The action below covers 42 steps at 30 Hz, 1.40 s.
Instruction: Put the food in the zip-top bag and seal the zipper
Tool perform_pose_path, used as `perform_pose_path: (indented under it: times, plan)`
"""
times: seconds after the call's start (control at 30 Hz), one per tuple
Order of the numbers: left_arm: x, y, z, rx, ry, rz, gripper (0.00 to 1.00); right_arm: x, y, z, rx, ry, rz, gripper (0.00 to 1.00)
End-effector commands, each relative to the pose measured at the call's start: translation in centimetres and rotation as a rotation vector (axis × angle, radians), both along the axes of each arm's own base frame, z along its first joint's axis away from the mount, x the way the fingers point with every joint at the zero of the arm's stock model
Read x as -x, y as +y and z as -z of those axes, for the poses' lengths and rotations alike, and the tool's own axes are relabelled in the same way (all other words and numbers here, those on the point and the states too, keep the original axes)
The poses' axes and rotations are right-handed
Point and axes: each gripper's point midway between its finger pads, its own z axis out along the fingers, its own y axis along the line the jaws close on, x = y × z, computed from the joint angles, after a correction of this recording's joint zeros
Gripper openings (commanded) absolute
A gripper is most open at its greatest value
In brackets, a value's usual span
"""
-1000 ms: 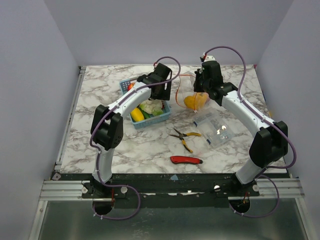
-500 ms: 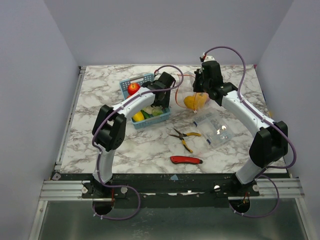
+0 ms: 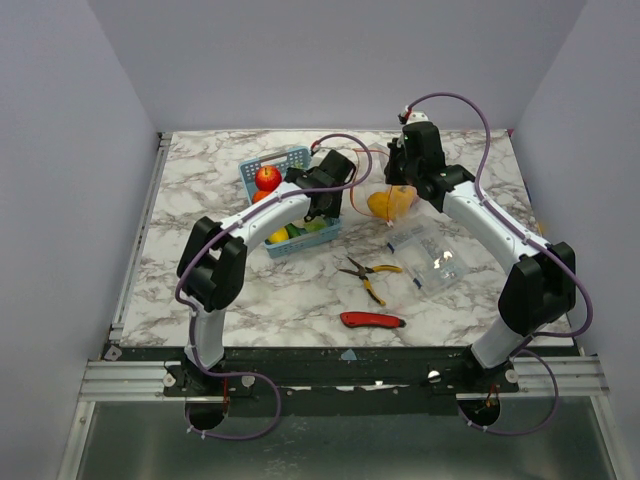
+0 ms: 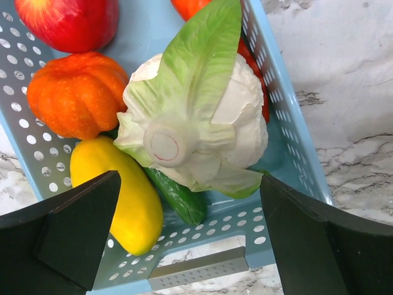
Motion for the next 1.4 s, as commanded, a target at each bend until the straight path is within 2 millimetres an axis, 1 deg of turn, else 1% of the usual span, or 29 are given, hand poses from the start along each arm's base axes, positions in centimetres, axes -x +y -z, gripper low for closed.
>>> perform_pose_path:
  times: [0.0,0.07,0.17,0.33,0.37,0.4,0.43,0.47,0.53,0.63,0.67,0.73,0.8,0.83,0.9,1.0,1.13,1.2,1.27,1.37]
  plan:
    - [-0.8,-0.2,-0.7,-0.027,-0.046,0.01,0.99,0.2,0.7,-1.5,-0.031,-0.029,-0.017,0.01]
    - [-1.0,-0.7,0.0,-0.019,-0.03,0.04,0.99,0.2,0.7,-1.5,-0.028,-0.029,-0.017,0.01]
    - [-1.7,-0.6,0.7,-0.002,0.005,0.041,0.97,0.2,0.6,-1.5,-0.022,-0.03,-0.014,0.01]
    - [-2.6,-1.2,1.2,0.05,0.033,0.102,0.83,0.2,0.5,-1.5,-0.02,-0.032,-0.013,0.01]
    - [-2.6,-1.2,1.3,0.057,0.04,0.105,0.78,0.2,0.5,-1.5,-0.02,-0.032,-0.012,0.01]
    - [-2.6,-1.2,1.4,0.066,0.046,0.104,0.7,0.2,0.4,-1.5,-0.018,-0.03,-0.009,0.01]
    - [-2.6,-1.1,1.6,0.074,0.054,0.099,0.64,0.2,0.5,-1.5,-0.017,-0.031,-0.009,0.01]
    - [-2.5,-1.0,1.9,0.082,0.062,0.093,0.6,0.2,0.5,-1.4,-0.017,-0.03,-0.009,0.01]
    - [-2.5,-0.7,2.3,0.098,0.079,0.087,0.55,0.2,0.5,-1.4,-0.017,-0.029,-0.011,0.01]
    - [-2.7,-0.6,2.9,0.127,0.087,0.093,0.43,0.1,0.6,-1.3,-0.019,-0.027,-0.013,0.01]
    - [-2.8,-0.5,3.0,0.143,0.092,0.099,0.37,0.1,0.6,-1.3,-0.019,-0.027,-0.013,0.01]
    - [-3.1,-0.3,2.7,0.154,0.092,0.105,0.23,0.1,0.5,-1.3,-0.017,-0.026,-0.011,0.01]
    - [-3.3,-0.1,1.6,0.157,0.077,0.117,0.1,0.1,0.5,-1.4,-0.015,-0.028,-0.008,0.01]
    - [-3.3,-0.1,1.0,0.161,0.068,0.125,0.05,0.1,0.4,-1.4,-0.014,-0.028,-0.007,0.01]
    - [-3.3,0.0,-0.7,0.181,0.045,0.137,0.0,0.1,0.4,-1.6,-0.017,-0.032,-0.006,0.01]
    - [-2.8,-0.1,-3.5,0.255,0.019,0.161,0.0,0.1,0.4,-1.4,-0.016,-0.029,-0.007,0.01]
    - [-1.3,-0.3,-7.2,0.375,-0.011,0.204,0.0,0.0,0.6,-1.5,-0.021,-0.03,-0.009,0.01]
    - [-0.3,-0.5,-8.9,0.425,-0.022,0.24,0.0,0.0,0.7,-1.5,-0.028,-0.029,-0.012,0.01]
    - [1.1,-1.0,-10.4,0.478,-0.023,0.292,0.0,-0.1,1.0,-1.6,-0.04,-0.027,-0.019,0.01]
    - [3.1,-1.8,-11.9,0.56,-0.023,0.368,0.0,-0.1,1.4,-1.7,-0.058,-0.024,-0.028,0.01]
